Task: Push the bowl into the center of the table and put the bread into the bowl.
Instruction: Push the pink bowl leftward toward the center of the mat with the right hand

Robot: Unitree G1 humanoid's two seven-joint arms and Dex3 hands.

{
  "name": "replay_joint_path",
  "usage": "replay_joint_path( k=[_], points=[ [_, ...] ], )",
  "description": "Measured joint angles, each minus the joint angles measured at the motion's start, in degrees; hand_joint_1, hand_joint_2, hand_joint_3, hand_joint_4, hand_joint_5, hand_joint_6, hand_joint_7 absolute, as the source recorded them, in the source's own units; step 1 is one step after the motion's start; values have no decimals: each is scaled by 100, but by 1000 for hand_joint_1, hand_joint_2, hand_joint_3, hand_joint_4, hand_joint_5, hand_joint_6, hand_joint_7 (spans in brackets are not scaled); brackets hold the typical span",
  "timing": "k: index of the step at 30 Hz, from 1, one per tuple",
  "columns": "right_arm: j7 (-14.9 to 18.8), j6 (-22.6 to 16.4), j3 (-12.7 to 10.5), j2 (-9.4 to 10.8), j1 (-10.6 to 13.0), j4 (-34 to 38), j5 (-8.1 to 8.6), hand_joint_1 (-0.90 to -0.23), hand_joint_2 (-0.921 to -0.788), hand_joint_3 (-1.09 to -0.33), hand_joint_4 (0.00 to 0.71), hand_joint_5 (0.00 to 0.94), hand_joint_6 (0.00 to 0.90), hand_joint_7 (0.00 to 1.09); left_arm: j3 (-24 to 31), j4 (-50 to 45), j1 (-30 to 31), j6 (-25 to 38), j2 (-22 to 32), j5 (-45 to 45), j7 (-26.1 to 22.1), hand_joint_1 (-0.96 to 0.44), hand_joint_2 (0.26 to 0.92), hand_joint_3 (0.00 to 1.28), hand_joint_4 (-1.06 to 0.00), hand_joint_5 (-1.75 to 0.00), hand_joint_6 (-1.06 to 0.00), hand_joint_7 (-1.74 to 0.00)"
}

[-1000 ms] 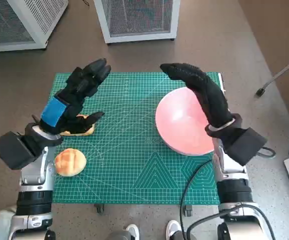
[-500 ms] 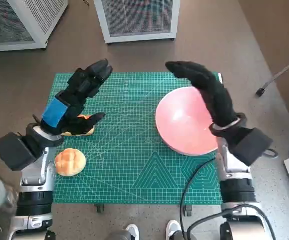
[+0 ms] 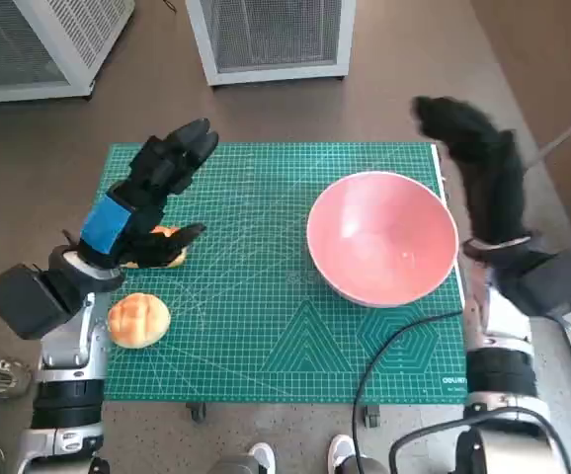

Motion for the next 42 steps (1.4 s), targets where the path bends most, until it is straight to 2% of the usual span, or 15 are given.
replay_joint_path(
  k=[4, 10, 19, 21, 23, 26, 29, 35, 42],
  points=[
    [-292, -71, -123, -108, -151, 527, -52, -597, -921, -747, 174, 6, 130, 218, 22, 46, 0, -10, -7, -6, 11, -598, 921, 381, -184, -1, -10, -466],
    [-713, -99, -198, -193, -325, 1153, -242, -586, -921, -751, 174, 5, 127, 217, 25, 55, 2, -26, -64, -5, 45, -591, 921, 380, -183, 0, -11, -465],
    [-823, -142, -201, -194, -376, 1404, -268, -572, -921, -763, 165, 2, 120, 213, 26, 55, 2, -37, -101, -5, 57, -592, 921, 380, -183, 0, -11, -466],
    [-947, 23, -197, -211, -429, 1605, -336, -562, -921, -774, 155, 1, 114, 209, 28, 55, 4, -40, -103, -2, 65, -595, 921, 381, -183, 0, -12, -465],
    [-1098, 374, -196, -249, -470, 1881, -406, -560, -921, -779, 149, 0, 112, 206, 28, 55, 4, -54, -111, 2, 73, -600, 921, 382, -184, 0, -12, -465],
    [-1201, 769, -206, -258, -430, 2181, -469, -560, -921, -774, 145, 0, 112, 200, 43, 55, 20, -64, -112, 4, 88, -604, 921, 385, -183, -1, -12, -464],
    [-1222, 1007, -215, -235, -380, 2316, -477, -565, -921, -771, 141, 0, 112, 196, 58, 54, 42, -64, -111, 4, 115, -607, 921, 386, -183, -1, -13, -463],
    [-1222, 1340, -250, -135, -368, 2408, -475, -571, -921, -771, 138, 0, 113, 189, 70, 31, 82, -51, -109, -3, 121, -609, 921, 382, -183, -1, -17, -462],
    [-1223, 1551, -236, 13, -366, 2426, -499, -567, -921, -779, 142, 2, 114, 181, 99, -57, 130, 5, -94, -52, 120, -599, 921, 361, -182, 0, -25, -457]
  ],
)
